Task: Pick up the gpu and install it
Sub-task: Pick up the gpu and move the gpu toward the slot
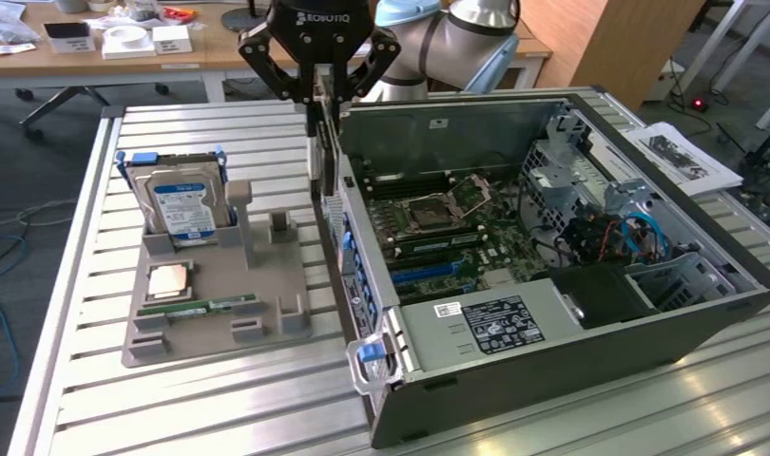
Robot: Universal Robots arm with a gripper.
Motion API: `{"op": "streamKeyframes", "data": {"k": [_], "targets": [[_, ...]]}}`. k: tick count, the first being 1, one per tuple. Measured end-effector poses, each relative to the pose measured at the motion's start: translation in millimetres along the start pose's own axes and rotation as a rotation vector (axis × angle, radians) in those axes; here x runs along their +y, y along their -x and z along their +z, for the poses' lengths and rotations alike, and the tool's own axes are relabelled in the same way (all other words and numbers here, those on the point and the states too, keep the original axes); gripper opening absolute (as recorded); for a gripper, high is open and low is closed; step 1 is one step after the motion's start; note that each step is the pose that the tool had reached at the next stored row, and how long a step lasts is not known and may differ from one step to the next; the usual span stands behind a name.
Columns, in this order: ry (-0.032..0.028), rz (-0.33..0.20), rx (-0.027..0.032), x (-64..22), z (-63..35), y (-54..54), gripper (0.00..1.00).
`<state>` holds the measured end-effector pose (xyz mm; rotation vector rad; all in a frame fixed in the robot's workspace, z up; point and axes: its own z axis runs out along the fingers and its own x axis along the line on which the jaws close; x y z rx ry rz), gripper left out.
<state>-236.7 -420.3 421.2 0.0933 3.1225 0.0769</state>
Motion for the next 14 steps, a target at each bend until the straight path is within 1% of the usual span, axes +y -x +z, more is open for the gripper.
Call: {"op": "streamKeyframes", "data": {"k": [14], "targets": [[0.0000, 0.000, 0.0000, 1.3, 1.3, 21.5, 0.27]]}}
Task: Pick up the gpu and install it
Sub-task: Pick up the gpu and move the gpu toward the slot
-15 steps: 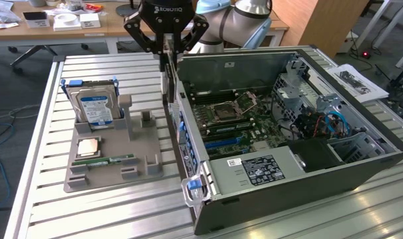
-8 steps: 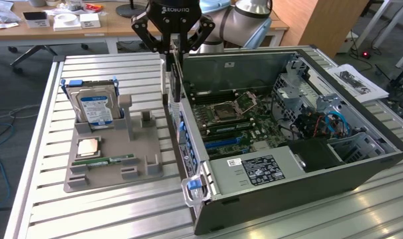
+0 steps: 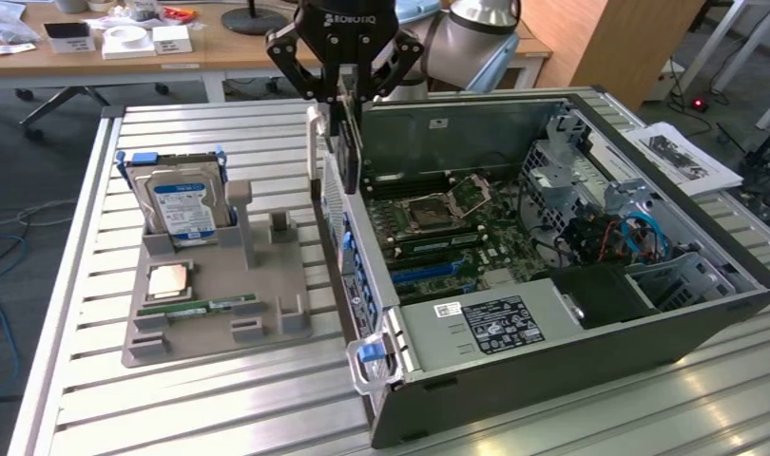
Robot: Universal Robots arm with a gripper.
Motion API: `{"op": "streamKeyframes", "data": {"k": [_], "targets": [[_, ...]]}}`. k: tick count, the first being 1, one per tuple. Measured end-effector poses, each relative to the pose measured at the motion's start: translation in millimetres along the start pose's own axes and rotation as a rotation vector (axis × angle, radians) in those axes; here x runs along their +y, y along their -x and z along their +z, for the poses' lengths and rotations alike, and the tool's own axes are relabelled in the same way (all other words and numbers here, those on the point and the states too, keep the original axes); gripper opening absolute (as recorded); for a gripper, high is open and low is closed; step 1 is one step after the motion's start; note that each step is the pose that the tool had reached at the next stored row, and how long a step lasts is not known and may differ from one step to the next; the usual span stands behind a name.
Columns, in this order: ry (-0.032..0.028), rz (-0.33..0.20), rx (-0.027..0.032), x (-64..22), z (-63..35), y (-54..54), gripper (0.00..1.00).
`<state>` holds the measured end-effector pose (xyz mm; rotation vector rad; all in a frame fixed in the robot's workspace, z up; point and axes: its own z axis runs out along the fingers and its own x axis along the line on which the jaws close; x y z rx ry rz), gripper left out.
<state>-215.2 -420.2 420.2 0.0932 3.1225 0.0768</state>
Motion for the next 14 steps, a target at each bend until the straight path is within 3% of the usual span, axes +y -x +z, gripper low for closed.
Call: {"op": "streamKeyframes", "data": {"k": [14], "targets": [[0.0000, 0.000, -0.0001, 4.2, 1.9, 38.4, 0.27]]}}
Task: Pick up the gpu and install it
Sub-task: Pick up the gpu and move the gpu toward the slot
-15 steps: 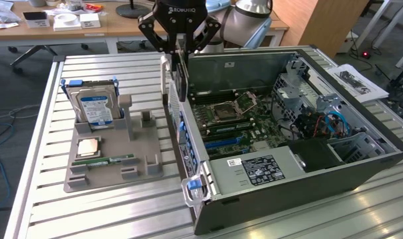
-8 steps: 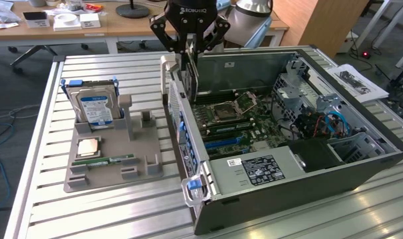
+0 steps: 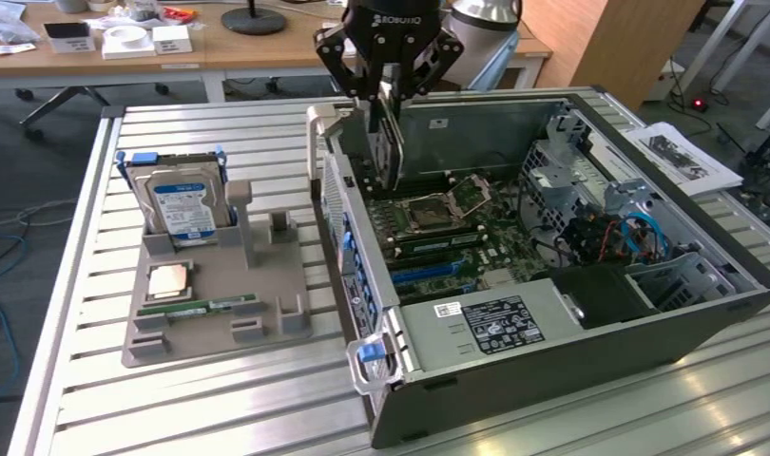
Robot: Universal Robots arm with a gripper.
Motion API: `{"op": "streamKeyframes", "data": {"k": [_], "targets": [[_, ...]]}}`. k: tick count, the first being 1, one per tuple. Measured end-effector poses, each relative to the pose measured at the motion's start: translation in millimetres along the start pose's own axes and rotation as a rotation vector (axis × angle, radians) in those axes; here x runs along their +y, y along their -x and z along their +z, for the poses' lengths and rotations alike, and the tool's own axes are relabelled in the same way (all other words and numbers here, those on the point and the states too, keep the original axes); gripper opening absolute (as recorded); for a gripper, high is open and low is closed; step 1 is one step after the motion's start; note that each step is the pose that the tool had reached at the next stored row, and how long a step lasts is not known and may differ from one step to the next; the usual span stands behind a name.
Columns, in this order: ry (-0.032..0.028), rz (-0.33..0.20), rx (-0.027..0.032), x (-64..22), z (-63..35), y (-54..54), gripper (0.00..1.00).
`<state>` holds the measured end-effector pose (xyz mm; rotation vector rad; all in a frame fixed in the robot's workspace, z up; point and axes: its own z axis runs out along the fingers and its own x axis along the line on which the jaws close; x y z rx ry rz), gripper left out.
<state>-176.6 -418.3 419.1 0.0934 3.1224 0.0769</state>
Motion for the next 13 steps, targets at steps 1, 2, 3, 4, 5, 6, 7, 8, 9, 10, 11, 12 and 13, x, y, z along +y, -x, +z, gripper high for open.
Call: {"op": "streamKeyframes", "data": {"k": [1, 2, 3, 4, 5, 6, 7, 8, 9, 10, 11, 12, 13], "targets": [[0.0000, 0.000, 0.0000, 0.3, 0.1, 2.9, 0.27], [0.0001, 0.000, 0.0000, 0.6, 0.2, 5.5, 0.27], [0.0001, 0.000, 0.0000, 0.9, 0.3, 7.9, 0.27], [0.0000, 0.000, 0.0000, 1.2, 0.4, 10.2, 0.27], [-0.0001, 0.000, 0.0001, 1.5, 0.5, 12.5, 0.27], [0.0000, 0.000, 0.0000, 1.8, 0.6, 14.8, 0.27], [-0.0001, 0.000, 0.0000, 2.2, 0.7, 17.1, 0.27], [-0.0001, 0.000, 0.0001, 2.5, 0.8, 19.2, 0.27], [-0.0002, 0.000, 0.0001, 2.8, 0.9, 21.2, 0.27], [-0.0001, 0.000, 0.0001, 3.2, 1.1, 23.4, 0.27], [0.0000, 0.000, 0.0000, 3.5, 1.2, 25.7, 0.27], [0.0000, 0.000, 0.0000, 3.8, 1.3, 28.0, 0.27], [0.0000, 0.000, 0.0000, 4.2, 1.5, 30.5, 0.27]]}}
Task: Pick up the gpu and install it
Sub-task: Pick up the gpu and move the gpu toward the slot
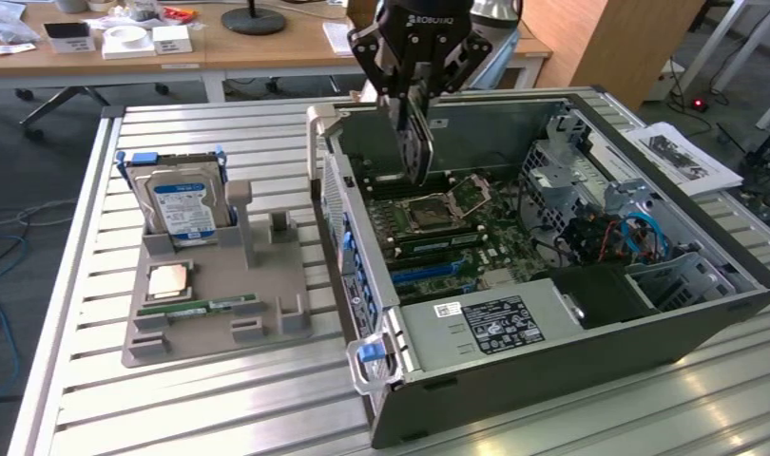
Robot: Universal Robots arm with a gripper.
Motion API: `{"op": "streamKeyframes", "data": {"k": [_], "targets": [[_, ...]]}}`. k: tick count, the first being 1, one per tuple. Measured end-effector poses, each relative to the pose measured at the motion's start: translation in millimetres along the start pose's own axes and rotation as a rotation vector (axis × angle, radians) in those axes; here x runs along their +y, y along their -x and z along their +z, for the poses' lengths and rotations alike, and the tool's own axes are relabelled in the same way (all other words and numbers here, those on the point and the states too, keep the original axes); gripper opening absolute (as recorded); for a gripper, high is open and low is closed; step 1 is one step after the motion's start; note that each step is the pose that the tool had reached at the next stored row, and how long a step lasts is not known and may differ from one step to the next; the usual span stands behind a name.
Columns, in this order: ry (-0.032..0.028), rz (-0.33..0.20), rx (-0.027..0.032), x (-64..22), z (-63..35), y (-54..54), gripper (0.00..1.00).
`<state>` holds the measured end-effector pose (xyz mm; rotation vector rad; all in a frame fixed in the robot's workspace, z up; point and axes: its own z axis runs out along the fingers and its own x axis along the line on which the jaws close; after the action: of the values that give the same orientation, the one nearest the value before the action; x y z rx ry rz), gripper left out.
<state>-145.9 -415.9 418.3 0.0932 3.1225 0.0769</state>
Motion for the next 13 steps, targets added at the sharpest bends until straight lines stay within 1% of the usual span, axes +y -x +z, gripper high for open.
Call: {"op": "streamKeyframes", "data": {"k": [13], "targets": [[0.0000, 0.000, 0.0000, 5.1, 2.1, 33.8, 0.27]]}}
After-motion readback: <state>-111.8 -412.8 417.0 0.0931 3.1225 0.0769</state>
